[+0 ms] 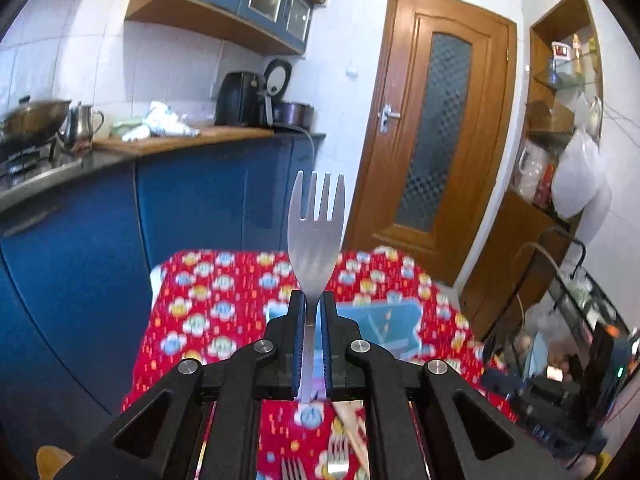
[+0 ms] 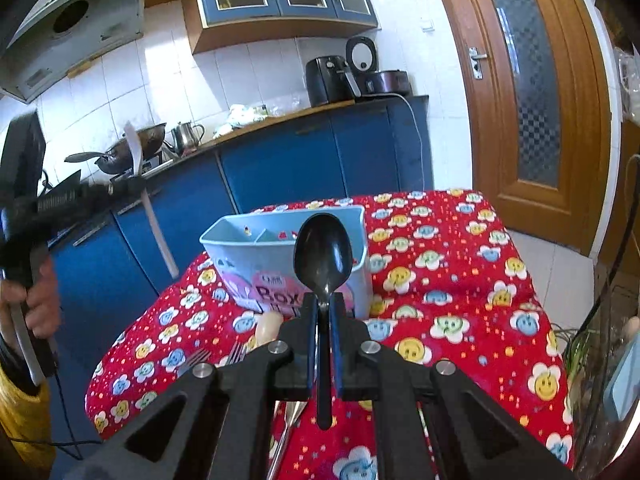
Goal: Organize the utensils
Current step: 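Lift the fork with the left tool while the right tool lifts the spoon toward the caddy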
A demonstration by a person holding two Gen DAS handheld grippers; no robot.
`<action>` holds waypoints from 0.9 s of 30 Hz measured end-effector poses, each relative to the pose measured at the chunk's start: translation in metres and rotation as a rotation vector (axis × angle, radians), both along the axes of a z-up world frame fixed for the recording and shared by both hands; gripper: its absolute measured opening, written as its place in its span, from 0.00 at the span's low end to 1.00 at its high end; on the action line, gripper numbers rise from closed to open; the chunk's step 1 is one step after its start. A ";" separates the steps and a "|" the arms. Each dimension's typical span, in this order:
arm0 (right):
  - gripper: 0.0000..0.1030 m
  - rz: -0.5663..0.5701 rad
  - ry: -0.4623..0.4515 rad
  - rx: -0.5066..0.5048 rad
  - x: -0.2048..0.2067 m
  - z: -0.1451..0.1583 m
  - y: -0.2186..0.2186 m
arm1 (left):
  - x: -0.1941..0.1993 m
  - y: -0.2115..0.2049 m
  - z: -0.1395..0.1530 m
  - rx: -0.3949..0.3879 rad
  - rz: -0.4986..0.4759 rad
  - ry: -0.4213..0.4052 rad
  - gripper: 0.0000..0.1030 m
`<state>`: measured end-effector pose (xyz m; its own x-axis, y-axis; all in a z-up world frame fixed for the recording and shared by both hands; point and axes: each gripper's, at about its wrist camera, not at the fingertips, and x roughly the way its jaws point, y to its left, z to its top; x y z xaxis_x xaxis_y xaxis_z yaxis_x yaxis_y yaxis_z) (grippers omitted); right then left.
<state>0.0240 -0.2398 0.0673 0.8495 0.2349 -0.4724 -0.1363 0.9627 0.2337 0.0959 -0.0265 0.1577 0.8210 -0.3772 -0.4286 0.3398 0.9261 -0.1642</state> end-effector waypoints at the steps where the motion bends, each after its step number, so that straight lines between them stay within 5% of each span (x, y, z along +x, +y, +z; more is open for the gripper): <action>1: 0.08 -0.001 -0.005 0.002 0.002 0.000 0.000 | 0.003 -0.001 0.005 -0.005 0.004 -0.011 0.07; 7: 0.08 -0.001 -0.017 0.014 0.017 0.000 -0.002 | 0.029 -0.012 0.004 -0.008 0.016 -0.023 0.07; 27: 0.08 -0.047 -0.207 0.024 0.107 0.006 0.012 | 0.079 -0.018 -0.072 -0.013 0.044 0.040 0.07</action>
<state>0.1308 -0.2283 0.0731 0.9383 0.2016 -0.2811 -0.1388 0.9637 0.2280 0.1747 -0.0446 0.0854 0.8190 -0.3472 -0.4569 0.2920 0.9376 -0.1891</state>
